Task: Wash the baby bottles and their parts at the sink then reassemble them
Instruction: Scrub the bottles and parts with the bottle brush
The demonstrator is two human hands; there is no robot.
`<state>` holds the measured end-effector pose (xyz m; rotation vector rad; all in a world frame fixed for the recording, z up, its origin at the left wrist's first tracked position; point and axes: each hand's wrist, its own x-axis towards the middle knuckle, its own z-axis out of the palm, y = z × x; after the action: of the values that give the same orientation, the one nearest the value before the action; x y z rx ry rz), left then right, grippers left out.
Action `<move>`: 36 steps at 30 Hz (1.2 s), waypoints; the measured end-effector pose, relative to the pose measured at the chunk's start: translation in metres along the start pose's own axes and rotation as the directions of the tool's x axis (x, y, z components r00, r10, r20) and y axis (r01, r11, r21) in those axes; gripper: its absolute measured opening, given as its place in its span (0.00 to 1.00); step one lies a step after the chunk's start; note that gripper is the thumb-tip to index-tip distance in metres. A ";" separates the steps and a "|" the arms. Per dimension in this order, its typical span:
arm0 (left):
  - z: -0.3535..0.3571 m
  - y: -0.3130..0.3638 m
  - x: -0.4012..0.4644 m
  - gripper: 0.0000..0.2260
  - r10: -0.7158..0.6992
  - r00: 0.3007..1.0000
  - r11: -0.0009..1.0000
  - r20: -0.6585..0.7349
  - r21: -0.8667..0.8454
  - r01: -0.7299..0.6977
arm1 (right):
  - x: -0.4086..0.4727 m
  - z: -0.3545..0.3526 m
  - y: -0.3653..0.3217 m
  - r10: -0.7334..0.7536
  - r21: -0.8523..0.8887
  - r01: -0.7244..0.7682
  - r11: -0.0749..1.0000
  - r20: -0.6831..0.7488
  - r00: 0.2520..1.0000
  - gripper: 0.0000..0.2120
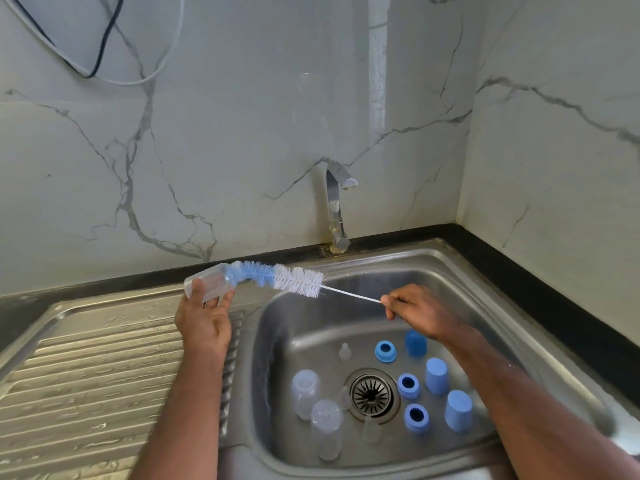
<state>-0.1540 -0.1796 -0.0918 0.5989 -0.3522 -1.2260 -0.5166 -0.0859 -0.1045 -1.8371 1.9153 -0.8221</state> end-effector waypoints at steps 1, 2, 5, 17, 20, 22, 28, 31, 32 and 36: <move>0.002 -0.001 -0.001 0.25 -0.006 1.000 1.000 0.006 -0.002 0.006 | -0.001 -0.001 0.003 0.000 0.012 0.000 1.000 -0.014 1.000 0.20; 0.004 -0.002 -0.003 0.22 -0.011 1.000 1.000 -0.006 0.003 0.011 | -0.002 -0.002 0.004 0.000 0.019 0.001 1.000 -0.021 1.000 0.20; 0.009 -0.005 -0.005 0.16 -0.012 0.999 1.000 -0.047 0.016 0.013 | -0.006 -0.006 0.003 -0.002 0.018 0.002 1.000 -0.021 1.000 0.21; 0.022 -0.025 -0.019 0.21 -0.056 0.998 0.930 0.035 0.365 0.039 | -0.014 0.001 -0.015 -0.086 0.159 0.088 0.983 -0.020 0.996 0.12; 0.028 -0.036 -0.024 0.16 -0.075 0.994 0.903 0.077 0.428 0.035 | -0.015 0.010 -0.022 -0.158 0.208 0.143 0.967 0.057 0.986 0.10; 0.031 -0.039 -0.026 0.21 -0.086 0.991 0.915 0.101 0.401 0.038 | -0.014 0.015 -0.022 -0.167 0.174 0.149 0.973 0.094 0.981 0.09; 0.042 -0.053 -0.050 0.19 -0.175 0.962 0.923 0.210 0.375 0.086 | -0.010 0.027 -0.031 -0.139 -0.030 0.138 0.990 -0.019 0.990 0.14; 0.046 -0.056 -0.054 0.15 -0.184 0.967 0.933 0.177 0.341 0.115 | -0.008 0.029 -0.033 -0.168 -0.060 0.163 0.985 -0.091 0.982 0.14; 0.046 -0.052 -0.053 0.13 -0.186 0.974 0.943 0.132 0.302 0.139 | -0.008 0.027 -0.030 -0.173 -0.054 0.169 0.984 -0.068 0.983 0.13; 0.040 -0.038 -0.044 0.12 -0.208 0.978 0.963 0.019 0.181 0.201 | -0.010 0.019 -0.015 -0.148 -0.077 0.151 0.986 0.046 0.988 0.12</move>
<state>-0.2194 -0.1557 -0.0803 0.7821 -0.4435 -1.4153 -0.4926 -0.0787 -0.1111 -2.0494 1.8281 -0.7585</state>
